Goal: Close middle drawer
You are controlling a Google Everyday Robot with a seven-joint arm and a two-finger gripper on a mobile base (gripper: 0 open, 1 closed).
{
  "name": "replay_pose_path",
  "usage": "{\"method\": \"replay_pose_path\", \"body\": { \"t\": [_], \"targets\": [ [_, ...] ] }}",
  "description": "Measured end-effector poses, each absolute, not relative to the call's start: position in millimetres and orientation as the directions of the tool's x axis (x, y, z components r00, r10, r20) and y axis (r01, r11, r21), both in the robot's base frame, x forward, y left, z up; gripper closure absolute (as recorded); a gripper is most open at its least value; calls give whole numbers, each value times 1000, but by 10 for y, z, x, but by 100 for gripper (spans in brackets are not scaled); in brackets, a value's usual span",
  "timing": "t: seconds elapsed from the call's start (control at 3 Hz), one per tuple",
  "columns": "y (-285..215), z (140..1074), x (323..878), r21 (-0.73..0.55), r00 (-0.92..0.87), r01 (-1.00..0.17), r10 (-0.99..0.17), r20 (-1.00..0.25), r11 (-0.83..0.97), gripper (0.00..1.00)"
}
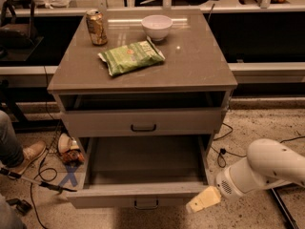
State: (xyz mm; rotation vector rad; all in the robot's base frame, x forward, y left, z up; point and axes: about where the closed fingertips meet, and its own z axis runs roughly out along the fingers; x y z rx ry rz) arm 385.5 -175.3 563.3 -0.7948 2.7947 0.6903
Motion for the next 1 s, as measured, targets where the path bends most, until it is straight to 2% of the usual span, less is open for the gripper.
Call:
{"method": "replay_pose_path", "body": {
  "t": [0.33,1.0],
  "targets": [
    [-1714,5059,3869,433,-875,-485,-420,-242,760,18],
    [-1631,4264,4011,415,-905,-426,-378,-197,804,64]
  ]
}}
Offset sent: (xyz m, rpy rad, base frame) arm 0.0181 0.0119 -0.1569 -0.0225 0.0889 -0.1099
